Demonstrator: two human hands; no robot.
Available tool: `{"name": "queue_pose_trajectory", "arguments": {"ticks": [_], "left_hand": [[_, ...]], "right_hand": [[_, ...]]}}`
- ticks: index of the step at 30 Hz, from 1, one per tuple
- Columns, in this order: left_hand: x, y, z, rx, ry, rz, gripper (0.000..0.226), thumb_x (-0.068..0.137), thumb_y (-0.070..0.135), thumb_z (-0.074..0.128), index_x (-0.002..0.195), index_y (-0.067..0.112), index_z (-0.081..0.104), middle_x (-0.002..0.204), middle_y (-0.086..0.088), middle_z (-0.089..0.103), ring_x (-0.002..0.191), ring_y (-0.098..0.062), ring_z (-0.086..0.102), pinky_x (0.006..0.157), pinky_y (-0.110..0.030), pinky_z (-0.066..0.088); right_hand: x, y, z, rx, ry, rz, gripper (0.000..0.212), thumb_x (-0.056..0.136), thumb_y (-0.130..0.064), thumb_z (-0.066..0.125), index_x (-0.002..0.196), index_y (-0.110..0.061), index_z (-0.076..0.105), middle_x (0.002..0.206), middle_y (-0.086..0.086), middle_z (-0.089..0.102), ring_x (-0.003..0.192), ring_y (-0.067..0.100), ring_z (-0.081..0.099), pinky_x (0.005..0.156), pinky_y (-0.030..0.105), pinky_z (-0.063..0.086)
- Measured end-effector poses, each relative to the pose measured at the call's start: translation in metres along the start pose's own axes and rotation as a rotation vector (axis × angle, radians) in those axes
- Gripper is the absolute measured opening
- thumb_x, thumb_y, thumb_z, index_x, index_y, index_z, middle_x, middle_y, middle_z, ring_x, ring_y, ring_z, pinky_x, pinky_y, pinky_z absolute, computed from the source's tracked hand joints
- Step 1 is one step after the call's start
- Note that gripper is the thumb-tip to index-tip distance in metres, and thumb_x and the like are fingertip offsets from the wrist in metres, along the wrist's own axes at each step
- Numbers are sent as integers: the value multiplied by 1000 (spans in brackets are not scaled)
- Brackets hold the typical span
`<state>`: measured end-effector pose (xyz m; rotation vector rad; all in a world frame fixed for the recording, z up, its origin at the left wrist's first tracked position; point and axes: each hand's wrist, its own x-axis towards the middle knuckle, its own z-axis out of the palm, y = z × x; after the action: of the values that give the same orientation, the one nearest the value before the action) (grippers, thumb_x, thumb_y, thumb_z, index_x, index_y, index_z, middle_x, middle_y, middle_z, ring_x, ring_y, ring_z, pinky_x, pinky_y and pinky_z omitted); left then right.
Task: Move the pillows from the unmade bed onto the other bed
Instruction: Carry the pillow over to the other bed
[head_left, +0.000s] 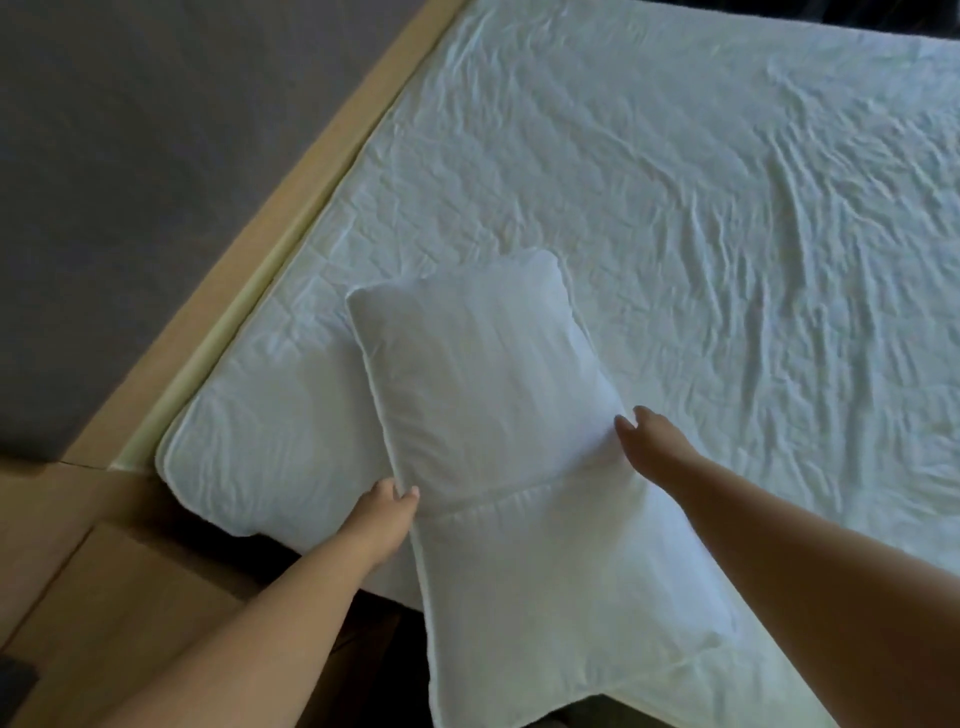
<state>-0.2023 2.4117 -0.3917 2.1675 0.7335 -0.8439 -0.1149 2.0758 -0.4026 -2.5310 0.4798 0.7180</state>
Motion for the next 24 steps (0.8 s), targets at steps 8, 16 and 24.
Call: {"name": "queue_pose_trajectory", "arguments": {"ticks": [8,16,24], "left_hand": [[88,18,16,-478,39,-329,71,94,62,35,145,15,47,148,-5,50,136,-28,47,114,-44,36],[100,21,39,-863,-89,-339,80,81,80,43,123,16,68,122,-11,71,110,-30,67,106,-50,47],[32,57,4,-784,106,-186,75,87,66,41,135,11,59,136,-13,60,123,-31,58,109,-49,44]], "right_hand": [[80,-7,23,245,-121,209,70,105,-52,28,142,4,49,145,27,50,133,40,48,108,40,35],[63,-8,35,350,-52,210,74,103,-57,27,132,4,58,135,25,59,125,40,54,102,42,39],[-12,-5,-16,449,123,241,59,102,-45,33,115,2,68,118,22,67,110,39,60,91,40,44]]}}
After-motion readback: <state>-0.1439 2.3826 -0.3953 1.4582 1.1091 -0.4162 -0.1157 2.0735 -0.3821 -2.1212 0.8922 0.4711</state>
